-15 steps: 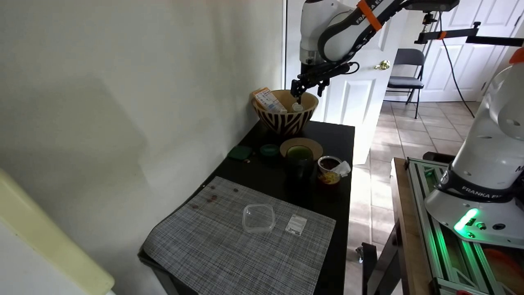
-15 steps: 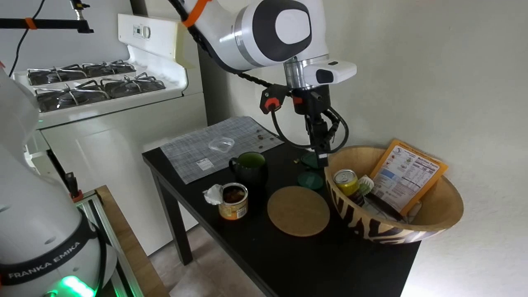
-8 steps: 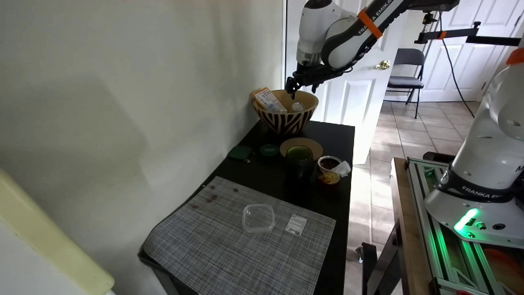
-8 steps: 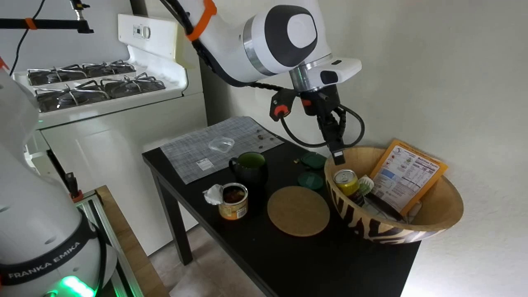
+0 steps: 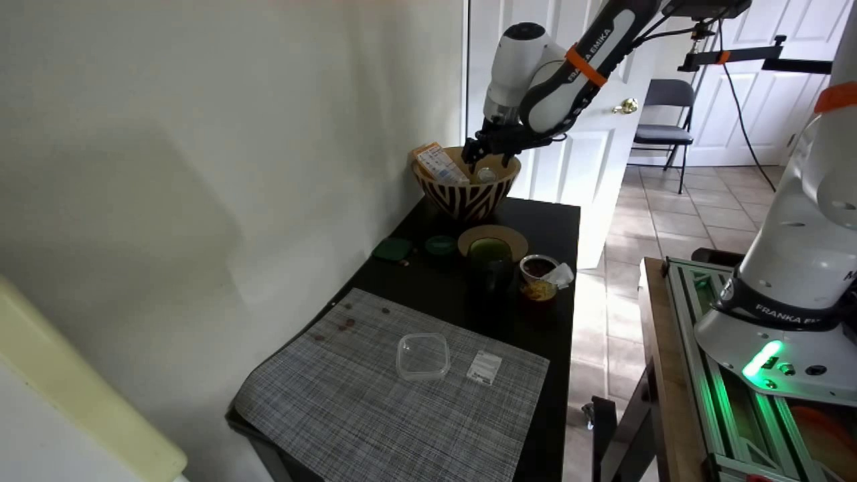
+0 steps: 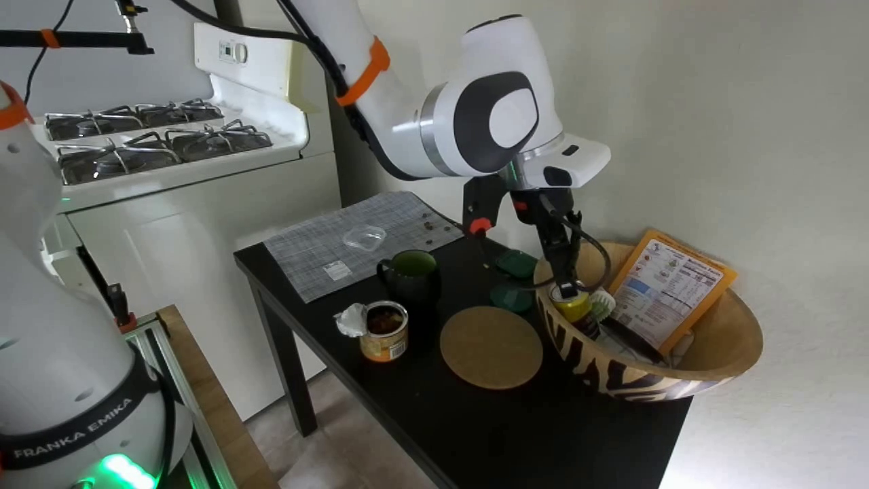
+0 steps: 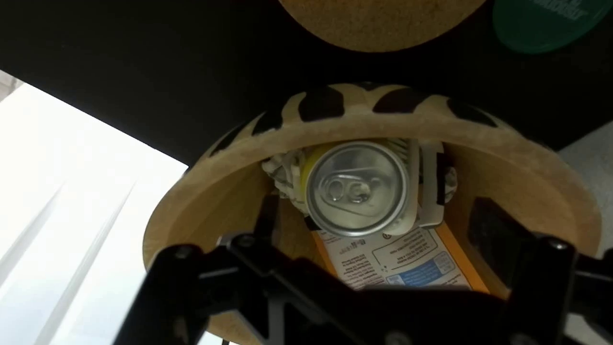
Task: Pick up the can, then put it in the mug
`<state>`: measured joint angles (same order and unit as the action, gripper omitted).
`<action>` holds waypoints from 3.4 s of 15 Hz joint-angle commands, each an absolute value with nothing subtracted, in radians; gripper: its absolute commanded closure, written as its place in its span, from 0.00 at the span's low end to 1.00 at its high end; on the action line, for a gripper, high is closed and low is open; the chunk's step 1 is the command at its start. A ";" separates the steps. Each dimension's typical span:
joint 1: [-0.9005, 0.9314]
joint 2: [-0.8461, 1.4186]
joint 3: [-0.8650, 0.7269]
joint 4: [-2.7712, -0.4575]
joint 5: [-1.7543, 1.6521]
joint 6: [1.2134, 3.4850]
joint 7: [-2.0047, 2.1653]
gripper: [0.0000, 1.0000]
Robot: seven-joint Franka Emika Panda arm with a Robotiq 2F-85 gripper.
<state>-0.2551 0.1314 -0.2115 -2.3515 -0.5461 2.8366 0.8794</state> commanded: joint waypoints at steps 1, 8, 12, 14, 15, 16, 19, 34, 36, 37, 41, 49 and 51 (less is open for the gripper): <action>-0.203 0.191 -0.275 -2.326 -0.514 2.883 0.882 0.00; -0.132 0.246 -0.346 -2.296 -0.496 2.883 0.887 0.00; -0.099 0.271 -0.372 -2.281 -0.490 2.879 0.886 0.12; -0.083 0.282 -0.387 -2.274 -0.493 2.878 0.890 0.37; -0.076 0.287 -0.395 -2.273 -0.494 2.880 0.891 0.47; -0.071 0.290 -0.400 -2.270 -0.492 2.880 0.888 0.54; -0.046 0.278 -0.427 -2.272 -0.511 2.878 0.900 0.62; -0.114 -0.264 -0.247 -2.357 -0.138 2.573 0.503 0.62; -0.111 -0.334 -0.211 -2.341 -0.056 2.456 0.416 0.62; -0.105 -0.365 -0.199 -2.334 -0.011 2.394 0.371 0.62; -0.090 -0.427 -0.171 -2.317 0.125 2.158 0.259 0.62; -0.122 -0.407 -0.143 -2.356 0.158 2.020 0.235 0.37; -0.124 -0.406 -0.132 -2.371 0.141 2.032 0.241 0.62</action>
